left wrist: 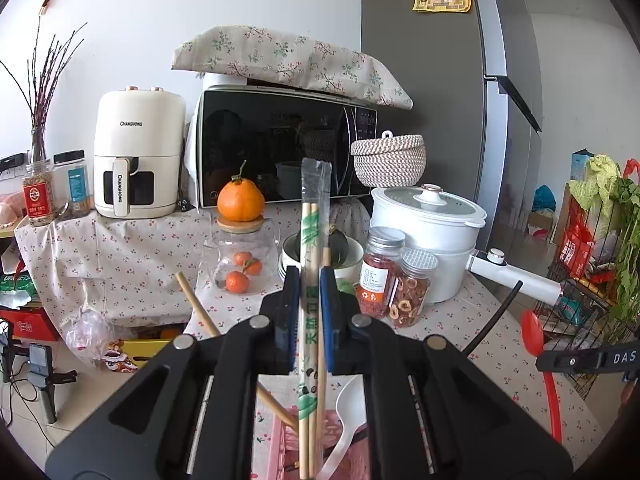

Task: Organize utensils
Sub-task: 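Carry the wrapped chopsticks into the pink holder with the left tool while the right tool grasps the red spoon, then carry the red spoon to the pink holder and release it with the right tool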

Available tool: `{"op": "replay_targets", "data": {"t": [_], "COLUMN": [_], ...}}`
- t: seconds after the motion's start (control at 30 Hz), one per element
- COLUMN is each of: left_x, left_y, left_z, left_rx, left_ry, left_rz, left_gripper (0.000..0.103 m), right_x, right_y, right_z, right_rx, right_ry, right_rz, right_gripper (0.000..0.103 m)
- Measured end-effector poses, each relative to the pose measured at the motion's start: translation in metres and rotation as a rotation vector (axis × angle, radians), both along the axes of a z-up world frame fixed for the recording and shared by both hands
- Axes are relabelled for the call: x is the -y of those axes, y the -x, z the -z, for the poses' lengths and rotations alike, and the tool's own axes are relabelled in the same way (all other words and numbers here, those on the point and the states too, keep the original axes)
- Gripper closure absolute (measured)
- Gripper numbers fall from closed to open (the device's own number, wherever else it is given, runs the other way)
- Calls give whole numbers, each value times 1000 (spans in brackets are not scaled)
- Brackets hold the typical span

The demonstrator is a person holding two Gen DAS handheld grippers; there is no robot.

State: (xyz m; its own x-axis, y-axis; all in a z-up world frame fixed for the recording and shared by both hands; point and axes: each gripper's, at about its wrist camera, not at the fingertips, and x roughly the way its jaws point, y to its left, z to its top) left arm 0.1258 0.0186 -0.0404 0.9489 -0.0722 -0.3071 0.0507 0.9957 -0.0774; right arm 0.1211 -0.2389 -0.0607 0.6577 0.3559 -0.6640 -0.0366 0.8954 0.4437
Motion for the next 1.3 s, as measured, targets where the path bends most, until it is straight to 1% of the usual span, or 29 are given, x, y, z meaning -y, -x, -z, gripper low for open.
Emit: {"op": "replay_targets", "data": {"t": [0.17,0.27,0.3,0.33,0.4,0.43,0.5,0.57,0.6,0.63,0.73,0.9,1.0,1.07,1.13,1.3], "left_x": [-1,-1,-1,-1,-3,-3,-4,-6,-8,-8,-12,-22,-30,-38,-50,-78], "left_y": [9,15,17,18,24,26,32,37,40,43,51,51,50,50,49,50], "left_z": [4,4,4,3,1,0,-3,-5,-5,-5,0,11,17,21,24,28], "left_rx": [-62,-114,-136,-159,-205,-237,-301,-360,-381,-402,-451,-548,-597,-620,-644,-679], "left_ry": [0,8,16,27,52,64,60,57,56,52,41,49,38,37,56,112], "left_rz": [19,19,20,22,29,45,51,50,50,48,40,42,53,39,22,-15], "left_gripper": [91,88,84,77,67,65,64,58,49,38,26,19,19,19,19,19], "right_x": [4,6,7,7,8,8,9,10,10,10,7,-7,-22,-35,-50,-96], "right_y": [11,18,21,23,29,31,37,42,44,46,52,58,56,55,52,44], "right_z": [-13,-19,-21,-23,-29,-32,-38,-44,-47,-50,-58,-70,-74,-76,-80,-92], "right_rx": [44,62,68,76,98,110,135,164,179,194,233,292,314,328,349,434], "right_ry": [6,-1,-5,-7,-6,-6,-20,-43,-52,-61,-89,-112,-115,-112,-100,-33], "right_rz": [-3,-1,0,1,2,2,2,1,1,1,-1,-20,-38,-43,-49,-73], "right_gripper": [96,96,96,96,96,96,96,96,96,96,96,96,96,96,96,96]}}
